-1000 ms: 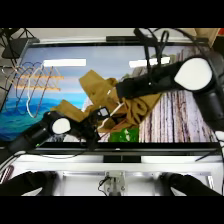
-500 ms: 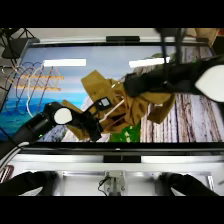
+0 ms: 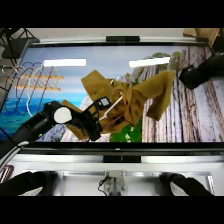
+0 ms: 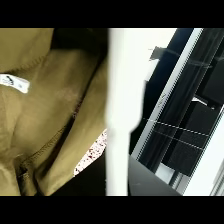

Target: Fold the shirts.

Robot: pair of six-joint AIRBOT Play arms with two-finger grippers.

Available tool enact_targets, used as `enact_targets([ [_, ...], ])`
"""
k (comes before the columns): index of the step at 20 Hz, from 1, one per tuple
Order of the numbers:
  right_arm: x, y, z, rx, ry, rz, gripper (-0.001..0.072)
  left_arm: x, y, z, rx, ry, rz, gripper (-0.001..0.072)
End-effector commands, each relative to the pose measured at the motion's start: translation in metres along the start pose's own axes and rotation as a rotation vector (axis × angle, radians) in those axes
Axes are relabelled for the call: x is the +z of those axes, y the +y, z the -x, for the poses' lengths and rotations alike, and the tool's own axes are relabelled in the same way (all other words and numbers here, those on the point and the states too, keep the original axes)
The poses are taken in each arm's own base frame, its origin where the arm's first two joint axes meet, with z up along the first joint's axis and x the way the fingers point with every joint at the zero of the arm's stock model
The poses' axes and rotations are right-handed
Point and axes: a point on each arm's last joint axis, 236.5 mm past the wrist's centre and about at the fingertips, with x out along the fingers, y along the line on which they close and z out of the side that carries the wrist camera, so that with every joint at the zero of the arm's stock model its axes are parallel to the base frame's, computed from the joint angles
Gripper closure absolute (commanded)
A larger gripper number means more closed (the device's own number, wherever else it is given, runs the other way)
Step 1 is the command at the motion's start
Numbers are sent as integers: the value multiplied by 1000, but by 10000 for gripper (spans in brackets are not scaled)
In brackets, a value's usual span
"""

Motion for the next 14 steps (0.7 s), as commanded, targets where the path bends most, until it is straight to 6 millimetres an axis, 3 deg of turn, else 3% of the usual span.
enact_targets([
  [1,-1,20,-34,179,8,500,85,-3,0,0,-3,12,-10,664],
  [4,-2,31,-59,251,15,794,86,-11,-3,0,-15,46,-42,663],
  [9,0,39,-71,296,-4,926,86,-17,-3,0,-18,73,-78,663],
  [14,-1,50,-99,383,-1,930,85,-24,0,0,-11,104,-104,664],
])
